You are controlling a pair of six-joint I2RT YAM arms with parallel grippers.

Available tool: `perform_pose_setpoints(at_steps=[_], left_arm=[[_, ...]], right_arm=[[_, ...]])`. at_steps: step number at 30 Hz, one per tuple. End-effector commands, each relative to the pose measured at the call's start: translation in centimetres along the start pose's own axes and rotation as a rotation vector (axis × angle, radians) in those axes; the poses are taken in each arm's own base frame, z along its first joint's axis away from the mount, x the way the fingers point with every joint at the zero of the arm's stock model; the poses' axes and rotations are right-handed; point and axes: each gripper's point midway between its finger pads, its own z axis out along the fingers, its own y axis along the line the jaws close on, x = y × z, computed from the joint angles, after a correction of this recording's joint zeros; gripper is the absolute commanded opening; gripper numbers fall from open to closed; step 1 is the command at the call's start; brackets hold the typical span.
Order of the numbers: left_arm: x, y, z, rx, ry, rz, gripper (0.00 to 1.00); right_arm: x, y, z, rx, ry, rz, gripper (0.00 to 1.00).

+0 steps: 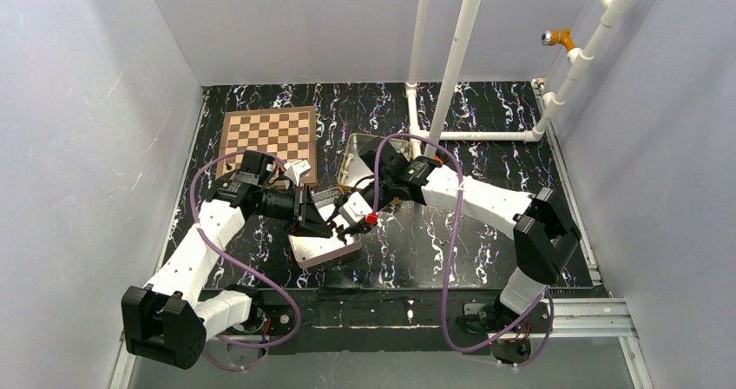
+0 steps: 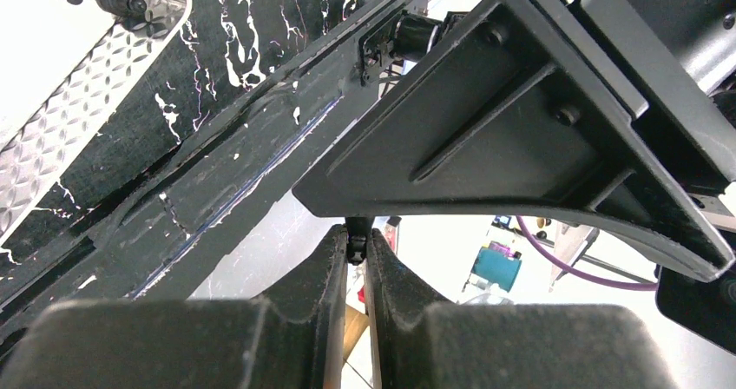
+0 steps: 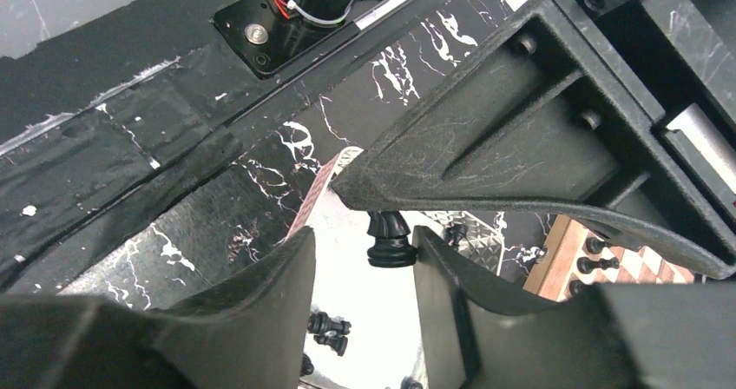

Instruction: Set up the chess pieces on the board

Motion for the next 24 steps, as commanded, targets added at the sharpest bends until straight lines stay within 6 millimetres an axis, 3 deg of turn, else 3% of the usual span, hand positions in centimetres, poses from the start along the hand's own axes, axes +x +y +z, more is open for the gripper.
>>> perform_pose_setpoints(at_steps=[1,10,11,13,17,19,24], left_arm=[[0.3,-0.9,-0.1,0.044,0.019,0.012,0.0],[-0.1,-0.6,-0.1,0.015,0.003,0.006,0.02],[-0.2,-0.6,-0.1,0.011,-0.005,0.007,0.06],[-0.6,-0.5,-0.3,-0.014,-0.034,0.007,0.25],[-1.2,-1.2,-1.1,-0.025,-0.126,0.056,0.52],[-1.6,-1.7,-1.7,-0.024,-0.188,0.085,0.58],[-3.4,-2.4,-2.7,-0.006,-0.382,0.133,0.6]], right_arm=[[-2.2,-1.5,-0.6,0.021,-0.018,-0.065,0.41],[-2.3,-1.5,-0.7,0.036,-0.012,-0.023,0.18],[-2.2,-1.5,-0.8,0.039,-0.008,-0.01,0.16],[-2.0,-1.4,-0.8,0.052,0.008,0.025,0.13],[-1.5,-1.0,-1.3,0.087,0.022,0.155,0.1],[-1.7,-1.2,-1.7,0.136,0.011,0.233,0.09],[-2.5,-2.8,-2.5,0.307,-0.064,0.382,0.08]])
